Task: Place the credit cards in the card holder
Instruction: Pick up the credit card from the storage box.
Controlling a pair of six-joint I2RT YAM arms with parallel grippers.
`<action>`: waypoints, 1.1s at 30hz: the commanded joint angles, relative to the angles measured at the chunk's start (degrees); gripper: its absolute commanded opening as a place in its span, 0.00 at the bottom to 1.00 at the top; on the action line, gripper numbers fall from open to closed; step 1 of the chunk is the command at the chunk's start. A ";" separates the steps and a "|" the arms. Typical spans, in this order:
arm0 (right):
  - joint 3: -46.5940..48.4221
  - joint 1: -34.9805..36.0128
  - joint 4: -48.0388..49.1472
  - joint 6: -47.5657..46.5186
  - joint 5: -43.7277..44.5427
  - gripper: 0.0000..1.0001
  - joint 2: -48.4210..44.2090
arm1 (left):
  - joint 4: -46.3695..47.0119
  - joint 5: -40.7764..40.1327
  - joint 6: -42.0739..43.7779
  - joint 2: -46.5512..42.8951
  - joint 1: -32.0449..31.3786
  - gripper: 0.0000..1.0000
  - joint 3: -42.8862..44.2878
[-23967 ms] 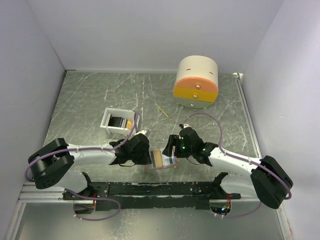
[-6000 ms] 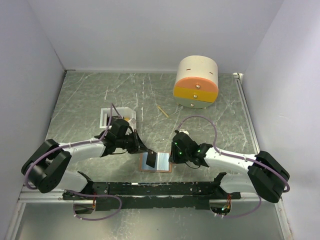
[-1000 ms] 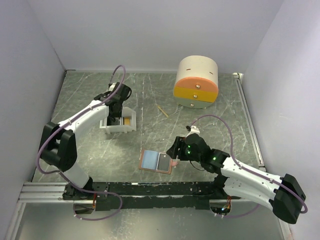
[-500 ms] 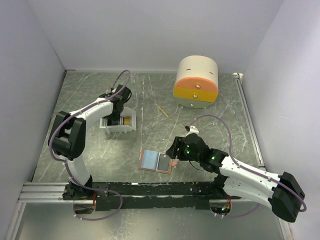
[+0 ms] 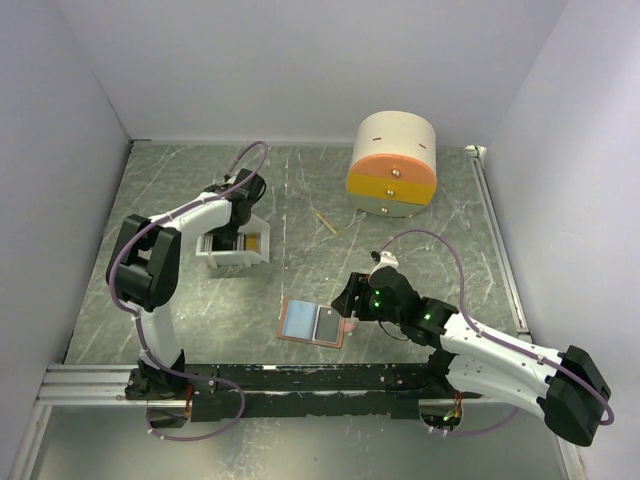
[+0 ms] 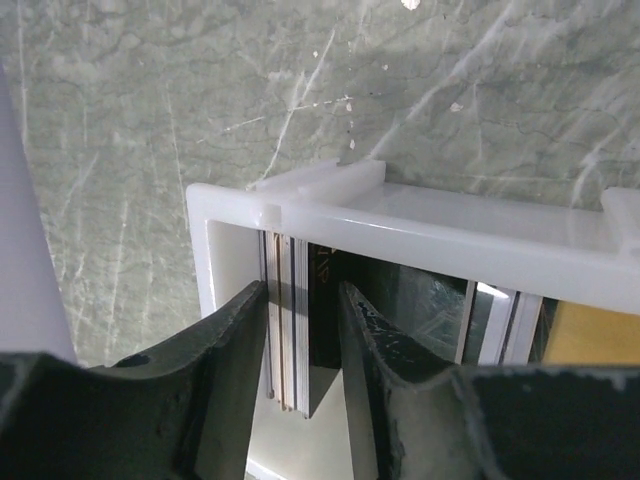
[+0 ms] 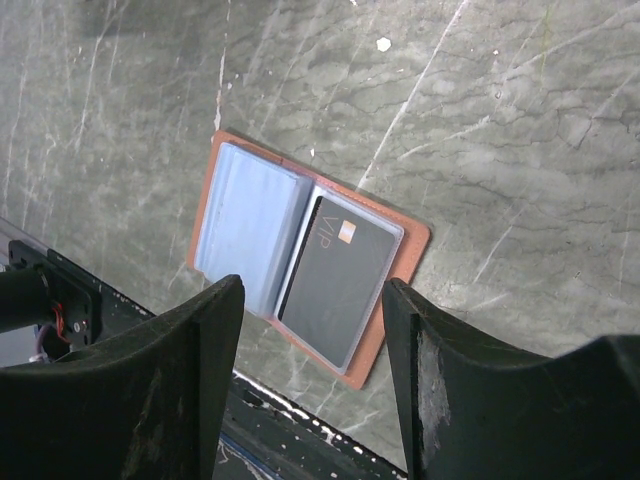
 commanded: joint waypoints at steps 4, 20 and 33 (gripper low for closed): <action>0.68 0.26 0.11 -0.66 0.79 0.58 0.00 | 0.42 -2.45 1.73 2.10 0.68 0.31 2.52; 0.12 0.25 0.77 -0.22 -0.15 0.59 0.54 | -1.35 -6.60 4.68 0.92 0.66 0.30 5.75; 0.00 0.22 0.13 -0.04 0.19 0.59 -0.12 | 0.01 -6.03 5.38 2.02 1.43 0.36 4.53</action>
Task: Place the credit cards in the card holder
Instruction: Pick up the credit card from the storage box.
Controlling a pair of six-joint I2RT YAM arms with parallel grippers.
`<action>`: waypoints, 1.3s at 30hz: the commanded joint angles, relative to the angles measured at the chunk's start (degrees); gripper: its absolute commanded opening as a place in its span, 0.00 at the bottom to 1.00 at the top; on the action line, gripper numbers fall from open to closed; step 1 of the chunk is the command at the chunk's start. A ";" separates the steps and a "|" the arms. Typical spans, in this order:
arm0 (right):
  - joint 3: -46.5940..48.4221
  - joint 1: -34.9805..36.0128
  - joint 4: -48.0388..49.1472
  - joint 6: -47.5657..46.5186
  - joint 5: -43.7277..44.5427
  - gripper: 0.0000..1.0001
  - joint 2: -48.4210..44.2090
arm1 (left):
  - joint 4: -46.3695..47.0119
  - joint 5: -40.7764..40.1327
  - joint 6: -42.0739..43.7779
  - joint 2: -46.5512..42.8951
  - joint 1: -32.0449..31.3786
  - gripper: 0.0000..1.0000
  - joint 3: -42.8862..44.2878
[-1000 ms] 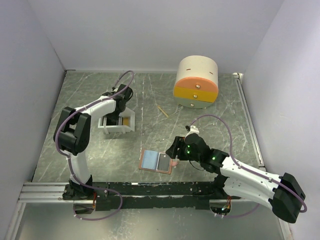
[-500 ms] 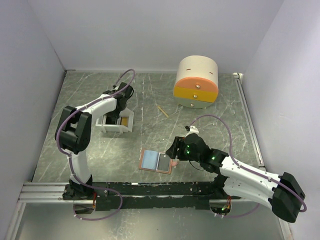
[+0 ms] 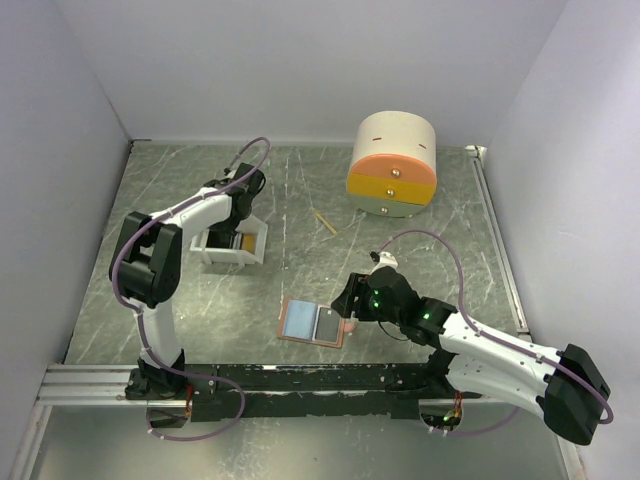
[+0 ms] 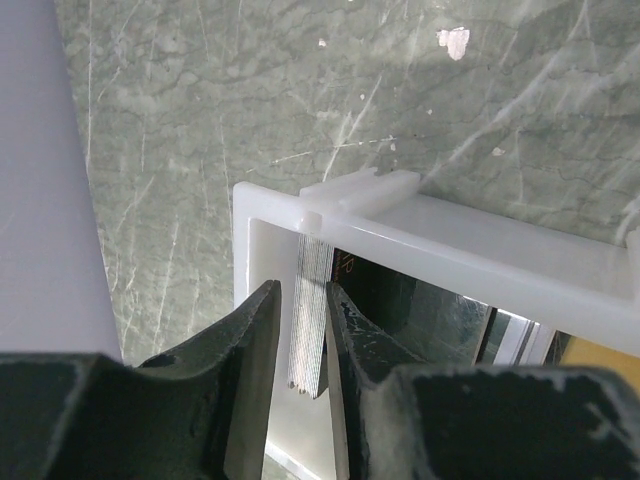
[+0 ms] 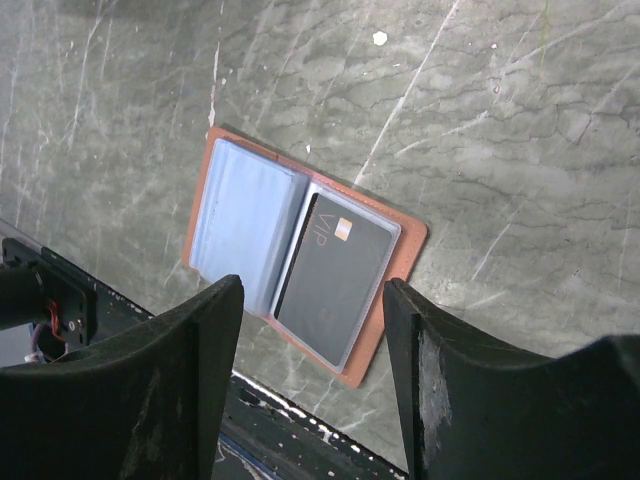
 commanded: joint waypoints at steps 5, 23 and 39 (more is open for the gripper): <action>-0.03 0.18 0.59 -0.05 0.33 0.59 -0.35 | 0.93 -0.64 1.33 0.83 1.20 0.35 0.62; -0.23 0.21 0.72 -0.10 0.14 0.59 -0.63 | 0.25 -0.84 1.42 3.09 1.29 0.32 1.40; -0.46 0.19 0.30 0.12 0.35 0.59 -1.18 | -0.08 -1.99 2.56 2.97 1.29 0.26 3.63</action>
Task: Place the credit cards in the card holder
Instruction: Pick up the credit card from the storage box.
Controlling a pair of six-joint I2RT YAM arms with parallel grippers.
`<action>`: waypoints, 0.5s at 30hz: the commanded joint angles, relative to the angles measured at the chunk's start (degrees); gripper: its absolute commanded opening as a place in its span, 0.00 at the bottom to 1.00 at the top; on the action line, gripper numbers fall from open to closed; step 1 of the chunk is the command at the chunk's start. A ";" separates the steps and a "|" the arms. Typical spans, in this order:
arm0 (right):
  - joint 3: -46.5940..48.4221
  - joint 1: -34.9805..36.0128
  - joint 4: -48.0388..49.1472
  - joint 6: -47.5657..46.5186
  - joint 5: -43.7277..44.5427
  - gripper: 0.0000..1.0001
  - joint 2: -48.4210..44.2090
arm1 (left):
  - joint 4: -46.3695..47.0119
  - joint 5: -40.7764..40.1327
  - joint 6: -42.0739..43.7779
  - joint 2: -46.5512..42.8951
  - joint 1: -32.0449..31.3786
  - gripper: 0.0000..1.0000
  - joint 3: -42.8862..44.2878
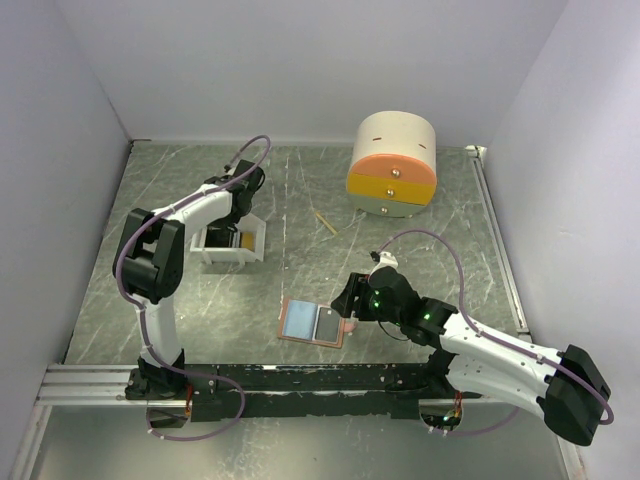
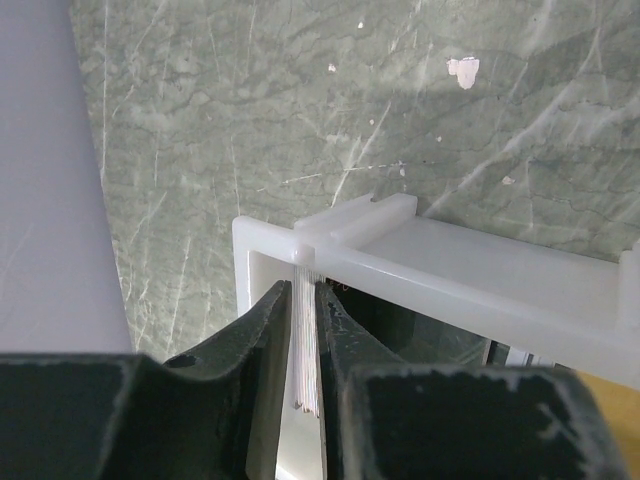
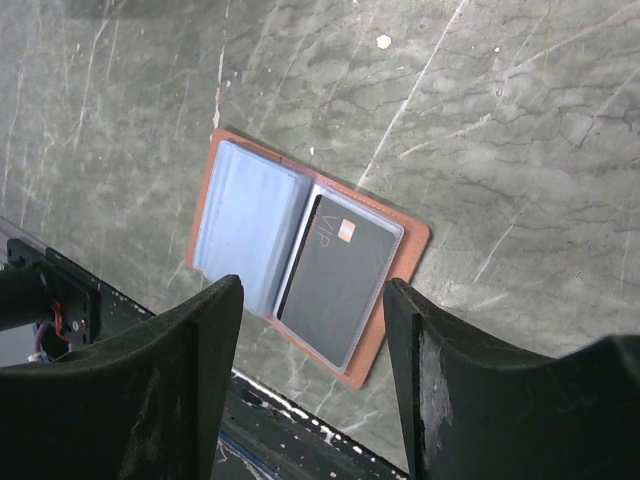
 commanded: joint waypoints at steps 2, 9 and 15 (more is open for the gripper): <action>-0.39 0.24 0.04 0.12 0.37 0.59 -0.70 | -0.76 -0.25 0.56 0.98 0.35 0.28 1.43; -0.37 0.23 0.99 0.12 -0.04 0.59 0.09 | 0.68 0.52 0.70 0.89 0.29 0.39 0.00; -0.37 0.21 0.82 0.04 0.00 0.59 -0.19 | 1.43 0.46 0.77 2.10 0.43 0.43 -0.74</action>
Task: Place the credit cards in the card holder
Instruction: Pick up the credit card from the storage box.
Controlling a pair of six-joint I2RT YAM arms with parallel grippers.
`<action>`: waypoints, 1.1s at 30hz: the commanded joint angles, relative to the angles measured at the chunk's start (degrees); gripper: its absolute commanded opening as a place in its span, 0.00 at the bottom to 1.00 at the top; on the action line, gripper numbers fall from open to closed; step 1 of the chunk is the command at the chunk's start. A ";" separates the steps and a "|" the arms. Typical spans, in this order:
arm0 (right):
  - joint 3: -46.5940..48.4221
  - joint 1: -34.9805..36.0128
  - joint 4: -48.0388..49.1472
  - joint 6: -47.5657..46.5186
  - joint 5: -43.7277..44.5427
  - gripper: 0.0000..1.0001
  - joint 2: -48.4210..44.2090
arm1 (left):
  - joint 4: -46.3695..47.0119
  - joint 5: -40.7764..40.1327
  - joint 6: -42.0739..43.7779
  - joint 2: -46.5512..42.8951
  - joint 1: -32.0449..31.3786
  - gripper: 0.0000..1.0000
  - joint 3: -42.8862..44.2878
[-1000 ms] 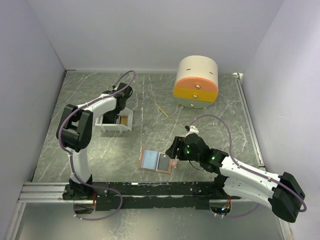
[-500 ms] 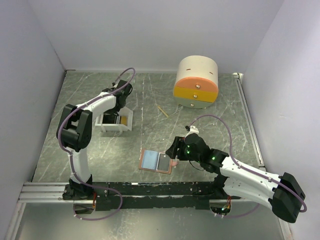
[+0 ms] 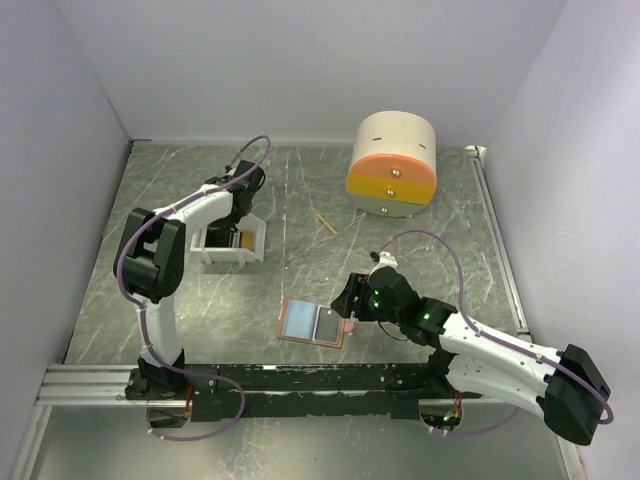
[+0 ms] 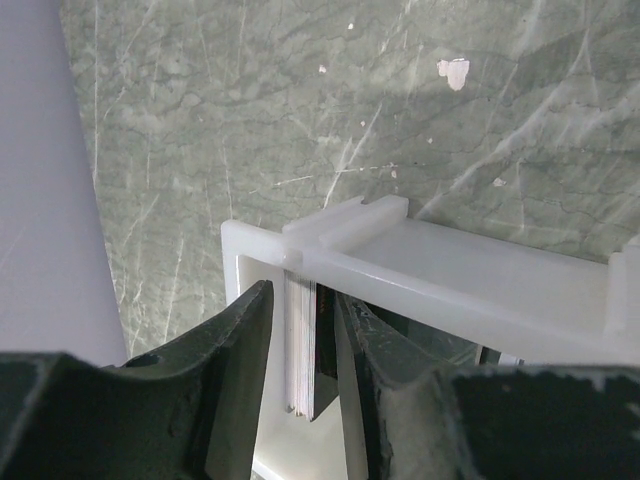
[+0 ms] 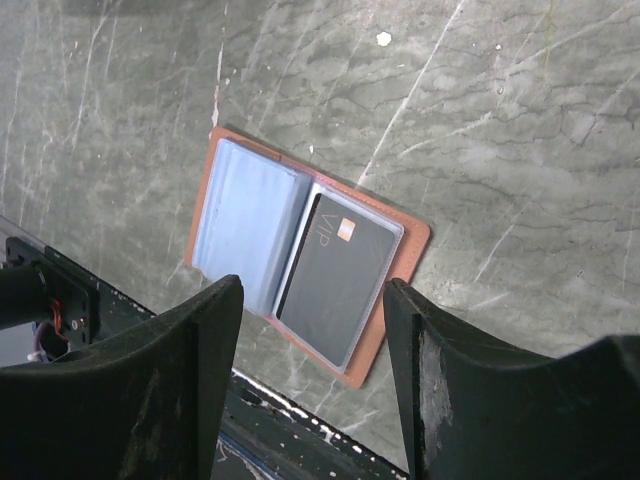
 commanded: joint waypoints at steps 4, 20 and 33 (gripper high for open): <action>-0.65 0.25 0.49 0.12 0.36 0.59 -1.16 | 0.93 -0.62 0.51 3.14 0.44 0.41 -0.84; -0.88 0.27 0.15 0.21 0.53 0.59 -1.64 | -0.40 -3.29 1.08 2.38 0.42 0.32 1.30; -0.91 0.22 0.06 0.21 0.49 0.59 -1.29 | -0.44 -3.75 1.59 2.09 0.73 0.27 1.86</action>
